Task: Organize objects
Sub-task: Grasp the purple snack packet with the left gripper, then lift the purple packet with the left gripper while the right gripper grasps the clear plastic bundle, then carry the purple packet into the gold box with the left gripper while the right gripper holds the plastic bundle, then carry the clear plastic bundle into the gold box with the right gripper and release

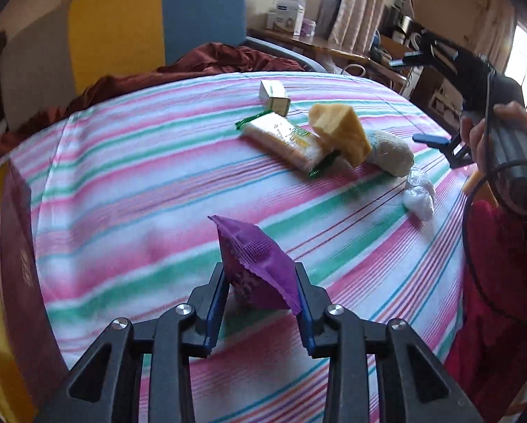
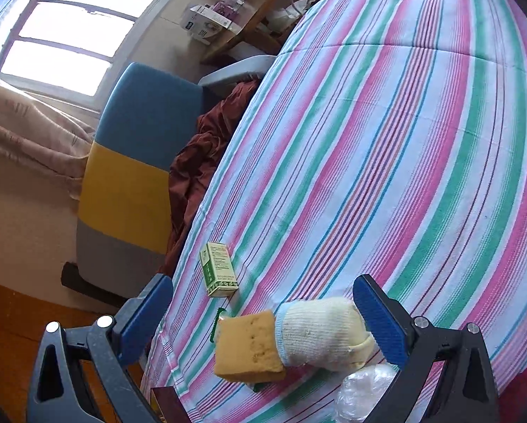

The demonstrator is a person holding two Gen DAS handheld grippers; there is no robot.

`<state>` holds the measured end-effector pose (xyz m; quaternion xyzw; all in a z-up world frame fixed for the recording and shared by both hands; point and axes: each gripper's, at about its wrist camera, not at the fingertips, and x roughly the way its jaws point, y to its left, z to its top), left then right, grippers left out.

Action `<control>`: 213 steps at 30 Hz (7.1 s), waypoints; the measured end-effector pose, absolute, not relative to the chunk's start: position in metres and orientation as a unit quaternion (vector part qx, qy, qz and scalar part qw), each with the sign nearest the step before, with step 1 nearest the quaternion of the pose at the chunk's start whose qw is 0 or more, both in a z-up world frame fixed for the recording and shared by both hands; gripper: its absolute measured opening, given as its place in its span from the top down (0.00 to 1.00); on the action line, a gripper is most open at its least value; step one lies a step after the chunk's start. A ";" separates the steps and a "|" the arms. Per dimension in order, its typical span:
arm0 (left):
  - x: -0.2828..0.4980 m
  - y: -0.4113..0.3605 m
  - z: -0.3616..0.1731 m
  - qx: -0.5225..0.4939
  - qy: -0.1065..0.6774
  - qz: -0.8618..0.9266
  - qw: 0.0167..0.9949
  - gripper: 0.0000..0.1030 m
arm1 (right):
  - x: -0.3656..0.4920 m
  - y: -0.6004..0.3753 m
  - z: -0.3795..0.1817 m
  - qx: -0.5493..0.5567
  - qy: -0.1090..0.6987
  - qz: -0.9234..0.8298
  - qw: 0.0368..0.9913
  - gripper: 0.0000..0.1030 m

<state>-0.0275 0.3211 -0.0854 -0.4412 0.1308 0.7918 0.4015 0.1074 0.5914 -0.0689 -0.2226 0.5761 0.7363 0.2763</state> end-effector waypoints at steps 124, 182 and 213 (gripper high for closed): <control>-0.059 0.022 -0.027 -0.421 -0.152 0.867 0.220 0.69 | 0.070 0.483 -0.080 -0.559 0.239 0.785 0.123 0.58; -0.025 0.041 -0.026 -0.386 0.020 0.915 0.115 0.57 | 0.069 0.433 -0.030 -0.518 0.177 0.829 0.118 0.58; -0.035 -0.033 -0.043 -0.407 -0.064 0.910 0.040 0.57 | -0.135 0.068 -0.083 -0.544 0.070 0.814 -0.190 0.37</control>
